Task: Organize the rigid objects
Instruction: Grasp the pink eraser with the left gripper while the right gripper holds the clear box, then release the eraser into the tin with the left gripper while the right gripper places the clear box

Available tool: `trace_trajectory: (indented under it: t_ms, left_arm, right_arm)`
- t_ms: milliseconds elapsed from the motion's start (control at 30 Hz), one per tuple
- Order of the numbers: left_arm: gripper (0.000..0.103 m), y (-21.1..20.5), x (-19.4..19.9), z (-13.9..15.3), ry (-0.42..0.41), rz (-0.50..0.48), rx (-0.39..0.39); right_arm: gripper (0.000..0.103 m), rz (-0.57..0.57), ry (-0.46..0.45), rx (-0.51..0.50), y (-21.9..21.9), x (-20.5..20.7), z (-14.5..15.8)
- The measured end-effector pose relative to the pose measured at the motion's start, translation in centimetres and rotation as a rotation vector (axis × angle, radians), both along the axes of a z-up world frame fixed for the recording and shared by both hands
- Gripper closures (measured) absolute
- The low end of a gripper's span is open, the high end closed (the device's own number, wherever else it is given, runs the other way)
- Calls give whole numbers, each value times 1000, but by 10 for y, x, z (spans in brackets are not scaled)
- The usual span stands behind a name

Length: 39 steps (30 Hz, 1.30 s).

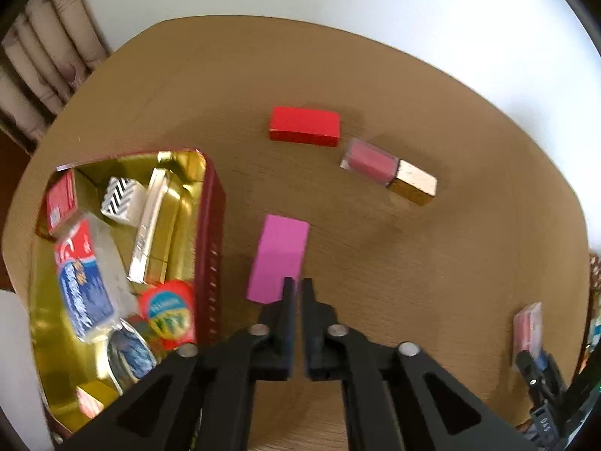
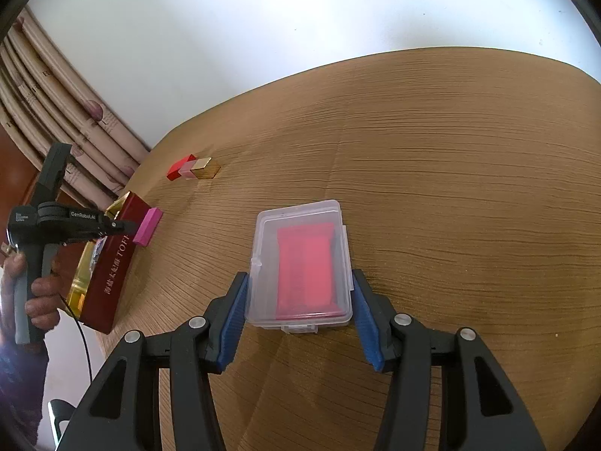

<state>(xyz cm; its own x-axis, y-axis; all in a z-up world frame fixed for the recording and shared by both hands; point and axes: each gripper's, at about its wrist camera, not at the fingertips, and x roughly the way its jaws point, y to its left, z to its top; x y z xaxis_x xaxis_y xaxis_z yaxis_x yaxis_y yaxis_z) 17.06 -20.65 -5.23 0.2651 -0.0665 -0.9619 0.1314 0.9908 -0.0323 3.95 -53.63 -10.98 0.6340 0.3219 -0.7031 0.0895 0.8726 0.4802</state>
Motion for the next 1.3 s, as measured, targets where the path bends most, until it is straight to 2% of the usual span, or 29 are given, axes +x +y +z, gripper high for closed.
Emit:
trace_trajectory:
  t_ms: [67, 233, 367, 533, 633, 767, 967, 1033, 1067, 1100, 1300]
  left_arm:
    - [73, -2, 1, -2, -6, -12, 50]
    - [71, -12, 11, -10, -25, -48, 182]
    - [62, -21, 10, -21, -35, -88, 212]
    - [59, -32, 10, -22, 34, -144, 131]
    - [59, -37, 16, -25, 33, -148, 174]
    - [59, -32, 22, -28, 48, -117, 159]
    - [59, -37, 29, -35, 54, -157, 167]
    - [61, -43, 29, -37, 58, -166, 156]
    - [66, -44, 27, -35, 57, -165, 152]
    - [73, -45, 25, -34, 68, -172, 116]
    - [73, -49, 2, -25, 51, -180, 51]
  right_arm:
    - [53, -1, 0, -1, 0, 0, 0]
    - [53, 4, -1, 4, -1, 1, -1]
    - [53, 7, 0, 8, -2, 1, -1]
    - [53, 7, -1, 21, -5, 1, -3]
    - [53, 7, -1, 25, -7, 1, -2]
    - [53, 9, -1, 33, -10, 1, -2]
    - [52, 11, 2, 25, -11, 1, -1]
    - [52, 12, 4, 11, -9, 1, 0]
    - [52, 13, 7, 2, -8, 1, 1]
    - [52, 14, 9, -6, -7, 1, 1]
    - [52, 36, 36, -112, 8, 7, 5]
